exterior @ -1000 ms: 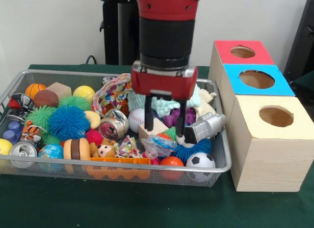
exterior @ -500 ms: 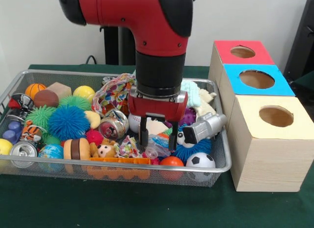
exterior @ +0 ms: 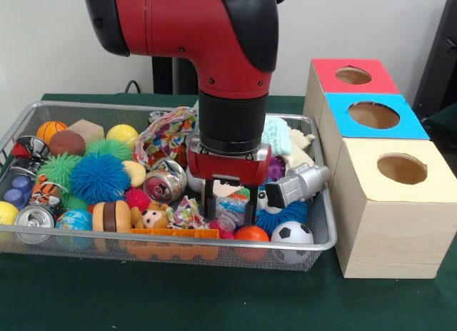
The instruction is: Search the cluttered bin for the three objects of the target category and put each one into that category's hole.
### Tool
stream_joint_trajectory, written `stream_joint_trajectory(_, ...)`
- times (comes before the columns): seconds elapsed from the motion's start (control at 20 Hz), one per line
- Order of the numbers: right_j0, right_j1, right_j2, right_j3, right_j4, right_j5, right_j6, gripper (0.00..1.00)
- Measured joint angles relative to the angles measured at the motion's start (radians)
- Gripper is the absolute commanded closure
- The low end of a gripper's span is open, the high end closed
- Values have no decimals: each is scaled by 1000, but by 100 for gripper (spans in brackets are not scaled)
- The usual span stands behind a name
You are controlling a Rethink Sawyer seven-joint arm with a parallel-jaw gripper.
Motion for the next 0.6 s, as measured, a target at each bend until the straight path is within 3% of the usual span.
stream_joint_trajectory(0.3,-1,2,0,-10,0,0,0,0)
stream_joint_trajectory(0.35,-2,3,0,-11,0,0,0,100)
stream_joint_trajectory(0.6,-9,5,8,-11,0,0,0,100)
